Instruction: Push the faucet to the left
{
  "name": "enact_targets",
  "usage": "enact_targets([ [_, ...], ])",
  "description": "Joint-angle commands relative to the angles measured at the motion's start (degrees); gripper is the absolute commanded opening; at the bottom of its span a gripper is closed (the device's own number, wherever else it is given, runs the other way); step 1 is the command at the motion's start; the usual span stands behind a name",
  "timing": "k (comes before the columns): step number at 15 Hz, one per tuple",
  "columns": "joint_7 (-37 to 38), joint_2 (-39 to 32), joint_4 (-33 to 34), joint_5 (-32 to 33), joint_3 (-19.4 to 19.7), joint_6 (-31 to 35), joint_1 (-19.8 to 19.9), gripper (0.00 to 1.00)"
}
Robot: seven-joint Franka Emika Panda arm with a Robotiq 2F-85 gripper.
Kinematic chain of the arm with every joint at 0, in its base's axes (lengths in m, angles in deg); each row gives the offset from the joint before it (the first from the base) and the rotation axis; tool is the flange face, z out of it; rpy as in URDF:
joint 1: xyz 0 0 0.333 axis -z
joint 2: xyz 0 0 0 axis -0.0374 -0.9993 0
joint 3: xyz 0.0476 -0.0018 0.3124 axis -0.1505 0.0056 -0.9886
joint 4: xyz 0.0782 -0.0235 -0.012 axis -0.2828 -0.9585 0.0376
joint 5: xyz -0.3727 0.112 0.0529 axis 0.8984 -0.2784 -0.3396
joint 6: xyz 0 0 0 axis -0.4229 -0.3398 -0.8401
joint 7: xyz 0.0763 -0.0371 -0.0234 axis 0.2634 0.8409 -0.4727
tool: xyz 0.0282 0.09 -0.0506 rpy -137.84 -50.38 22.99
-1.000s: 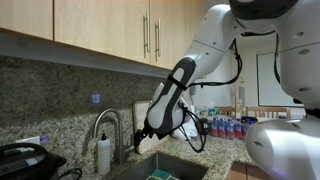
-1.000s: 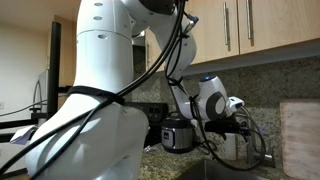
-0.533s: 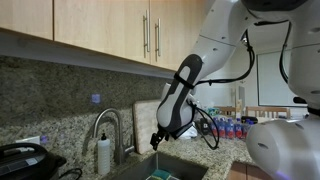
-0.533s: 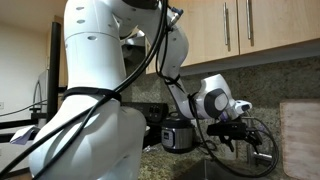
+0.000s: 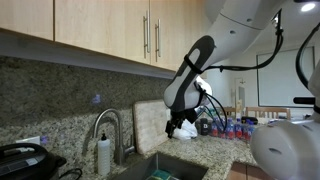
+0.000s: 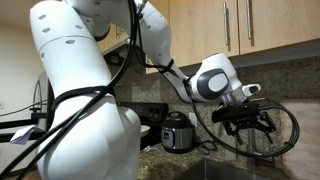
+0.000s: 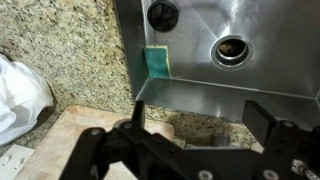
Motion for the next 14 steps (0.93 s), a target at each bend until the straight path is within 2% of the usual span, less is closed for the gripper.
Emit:
enact_targets([
  [1, -7.6, -10.5, -1.0, -3.5, 0.0, -11.0, 1.6, 1.00],
  [3, -9.6, -13.1, 0.0, -4.0, -0.1, -15.0, 3.7, 1.00],
  [5, -13.5, -14.0, 1.6, -7.2, -0.1, -17.7, 6.8, 1.00],
  [11, -23.8, -13.1, 5.8, -16.5, -0.2, -22.2, 16.9, 1.00],
  [12, -20.4, -13.6, 4.8, -14.7, -1.3, -20.8, 15.8, 1.00],
  [14, -21.9, -13.4, 5.4, -15.7, -1.4, -21.2, 17.7, 1.00],
])
